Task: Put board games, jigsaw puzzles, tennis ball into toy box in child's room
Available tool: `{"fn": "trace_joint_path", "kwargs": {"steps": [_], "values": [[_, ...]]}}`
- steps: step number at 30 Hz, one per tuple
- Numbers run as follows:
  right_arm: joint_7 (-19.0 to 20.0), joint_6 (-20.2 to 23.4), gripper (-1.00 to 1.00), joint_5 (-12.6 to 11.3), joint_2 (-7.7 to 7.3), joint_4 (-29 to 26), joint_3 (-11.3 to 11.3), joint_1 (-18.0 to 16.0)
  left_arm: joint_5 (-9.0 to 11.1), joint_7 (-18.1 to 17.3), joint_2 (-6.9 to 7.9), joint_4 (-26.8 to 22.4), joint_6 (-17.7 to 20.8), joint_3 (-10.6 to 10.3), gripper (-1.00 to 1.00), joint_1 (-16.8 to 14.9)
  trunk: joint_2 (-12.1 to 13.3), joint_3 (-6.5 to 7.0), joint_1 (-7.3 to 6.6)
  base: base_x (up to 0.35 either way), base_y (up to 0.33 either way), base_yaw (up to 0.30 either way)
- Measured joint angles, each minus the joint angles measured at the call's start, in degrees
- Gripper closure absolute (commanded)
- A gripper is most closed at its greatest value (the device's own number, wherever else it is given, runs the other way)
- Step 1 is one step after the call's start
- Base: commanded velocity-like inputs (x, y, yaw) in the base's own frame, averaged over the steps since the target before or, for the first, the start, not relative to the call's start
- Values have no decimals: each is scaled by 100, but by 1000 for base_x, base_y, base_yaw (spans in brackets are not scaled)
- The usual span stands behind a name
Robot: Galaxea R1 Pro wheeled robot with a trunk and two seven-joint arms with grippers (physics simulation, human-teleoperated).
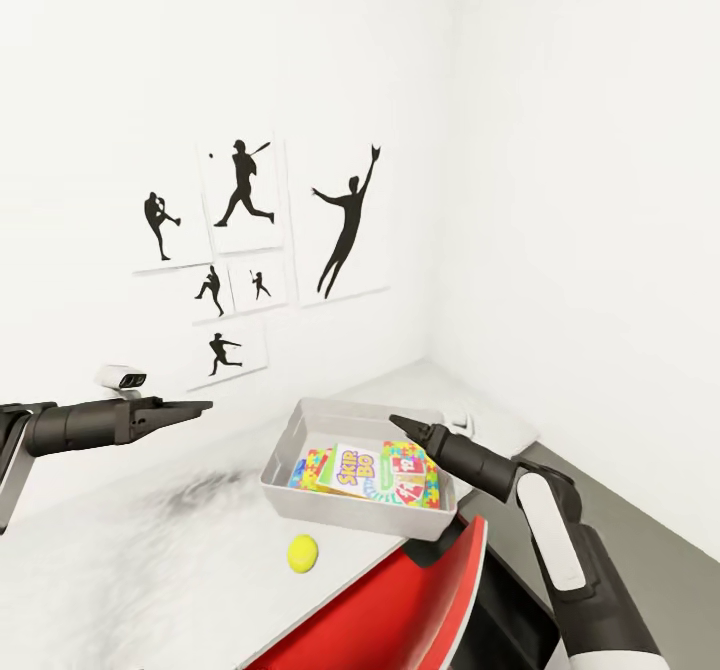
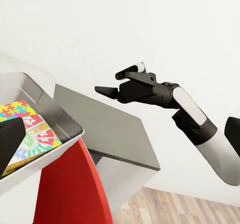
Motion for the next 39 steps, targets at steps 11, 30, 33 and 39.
{"fn": "trace_joint_path", "kwargs": {"steps": [11,30,33,39], "values": [[-29,-14,-100,16,6,24,15,3,8,0,-8,-2,0,0,-100,-1,0,78,1,-83,18,182],[-110,-27,-100,48,7,120,20,4,4,0,-18,-1,0,-4,-100,-1,0,218,2,-219,120,189],[-173,-27,-100,149,13,190,18,3,4,0,-15,0,0,-2,-100,-1,0,240,2,-173,120,197],[-227,-31,-100,379,35,240,17,3,0,0,-10,0,0,0,-100,0,0,284,0,-59,36,198]]}}
